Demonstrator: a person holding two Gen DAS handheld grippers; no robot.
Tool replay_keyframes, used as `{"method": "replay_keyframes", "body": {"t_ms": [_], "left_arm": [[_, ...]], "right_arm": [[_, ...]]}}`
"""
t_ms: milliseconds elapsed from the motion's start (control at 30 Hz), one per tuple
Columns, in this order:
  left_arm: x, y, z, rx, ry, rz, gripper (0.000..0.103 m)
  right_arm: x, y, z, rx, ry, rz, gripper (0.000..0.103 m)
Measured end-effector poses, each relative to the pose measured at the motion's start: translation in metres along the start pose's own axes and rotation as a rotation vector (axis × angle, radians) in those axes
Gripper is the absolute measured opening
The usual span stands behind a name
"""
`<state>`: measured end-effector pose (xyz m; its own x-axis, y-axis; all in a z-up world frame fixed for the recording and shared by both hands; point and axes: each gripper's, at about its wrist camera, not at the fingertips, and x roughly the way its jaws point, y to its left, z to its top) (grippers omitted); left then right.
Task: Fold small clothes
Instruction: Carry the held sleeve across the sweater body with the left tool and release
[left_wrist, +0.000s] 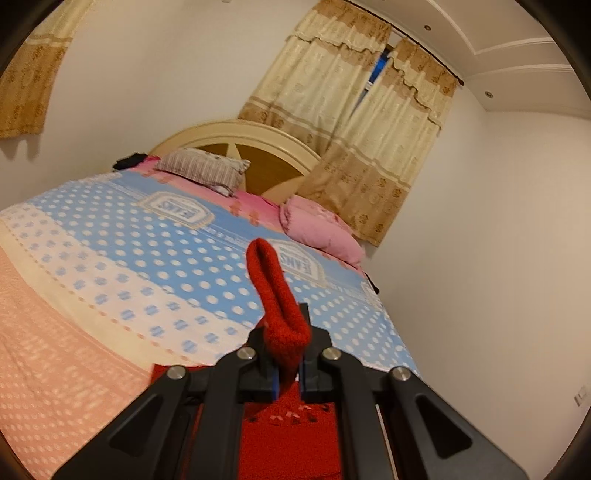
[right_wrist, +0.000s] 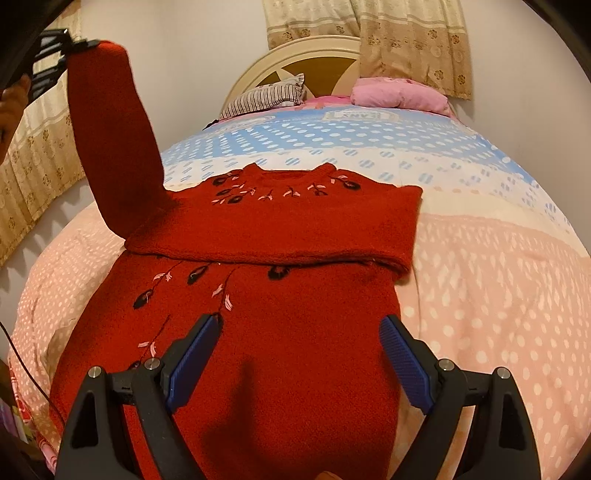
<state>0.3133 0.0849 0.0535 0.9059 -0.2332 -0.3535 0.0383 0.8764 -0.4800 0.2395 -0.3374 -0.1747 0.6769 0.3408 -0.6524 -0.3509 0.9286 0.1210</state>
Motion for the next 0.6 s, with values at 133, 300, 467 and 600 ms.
{"method": "replay_keyframes", "body": {"t_ms": [133, 300, 467, 600], "left_arm": [[0.019, -0.024, -0.012, -0.005, 0.034, -0.035, 0.007], [0.052, -0.056, -0.047, 0.015, 0.111, -0.086, 0.007], [0.084, -0.083, -0.084, 0.054, 0.176, -0.091, 0.007], [0.112, -0.100, -0.119, 0.083, 0.241, -0.087, 0.007]], "right_arm": [[0.000, -0.004, -0.007, 0.017, 0.005, 0.004, 0.090], [0.001, -0.006, -0.018, 0.028, 0.018, 0.005, 0.090], [0.001, -0.014, -0.025, 0.057, 0.022, 0.012, 0.090], [0.000, -0.020, -0.027, 0.087, 0.017, 0.019, 0.090]]}}
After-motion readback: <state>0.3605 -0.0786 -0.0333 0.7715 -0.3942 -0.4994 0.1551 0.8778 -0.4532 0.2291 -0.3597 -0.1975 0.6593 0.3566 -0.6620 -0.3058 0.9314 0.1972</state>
